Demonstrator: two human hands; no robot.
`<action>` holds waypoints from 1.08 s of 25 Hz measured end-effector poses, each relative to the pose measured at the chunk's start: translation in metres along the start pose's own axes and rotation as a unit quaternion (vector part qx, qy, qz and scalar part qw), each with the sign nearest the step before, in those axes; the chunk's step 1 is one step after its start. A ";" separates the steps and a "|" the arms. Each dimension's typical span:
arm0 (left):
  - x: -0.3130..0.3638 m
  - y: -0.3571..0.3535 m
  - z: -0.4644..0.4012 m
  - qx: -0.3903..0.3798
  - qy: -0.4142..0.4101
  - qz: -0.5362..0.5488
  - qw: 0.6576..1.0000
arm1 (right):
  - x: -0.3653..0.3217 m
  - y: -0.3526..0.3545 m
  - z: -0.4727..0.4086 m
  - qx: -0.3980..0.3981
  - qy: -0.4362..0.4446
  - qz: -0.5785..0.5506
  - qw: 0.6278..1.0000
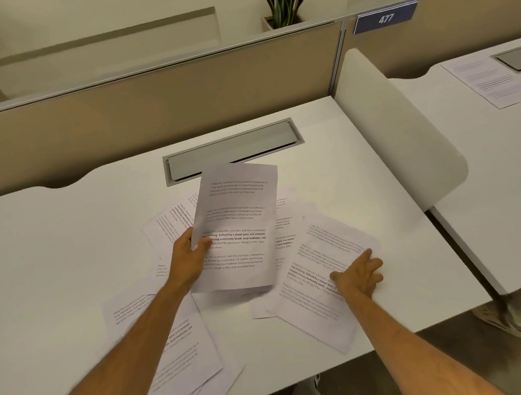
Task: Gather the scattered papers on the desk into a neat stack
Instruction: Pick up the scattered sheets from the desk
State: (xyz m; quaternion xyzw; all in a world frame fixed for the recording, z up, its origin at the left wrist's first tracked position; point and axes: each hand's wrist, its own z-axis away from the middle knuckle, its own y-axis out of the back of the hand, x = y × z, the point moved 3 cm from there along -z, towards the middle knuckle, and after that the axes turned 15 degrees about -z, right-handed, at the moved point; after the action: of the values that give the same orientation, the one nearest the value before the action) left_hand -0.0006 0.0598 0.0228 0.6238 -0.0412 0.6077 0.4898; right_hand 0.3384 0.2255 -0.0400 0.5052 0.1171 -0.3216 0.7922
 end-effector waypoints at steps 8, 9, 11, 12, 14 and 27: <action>-0.002 0.011 0.014 0.013 0.010 -0.008 1.000 | 0.006 0.013 -0.003 -0.008 -0.036 -0.006 0.999; -0.002 0.013 0.016 0.016 0.010 -0.005 1.000 | 0.006 0.013 -0.005 -0.015 -0.046 -0.037 0.998; -0.003 0.015 0.019 0.020 0.009 -0.002 1.000 | 0.007 0.011 -0.004 -0.010 -0.076 -0.082 0.994; -0.004 0.017 0.020 0.022 0.008 -0.001 1.000 | 0.008 0.011 -0.003 -0.005 -0.081 -0.092 0.992; -0.006 0.025 0.021 0.029 0.010 0.003 1.000 | 0.007 0.010 -0.003 -0.025 -0.055 -0.153 0.986; -0.056 0.089 0.012 0.103 0.078 0.093 0.987 | -0.118 -0.038 -0.001 -0.211 0.085 -0.171 0.958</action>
State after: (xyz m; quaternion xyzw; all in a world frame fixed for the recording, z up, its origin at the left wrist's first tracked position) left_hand -0.0641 -0.0249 0.0304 0.6149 0.0025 0.6984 0.3662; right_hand 0.2241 0.2622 -0.0075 0.3242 0.3345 -0.3759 0.8011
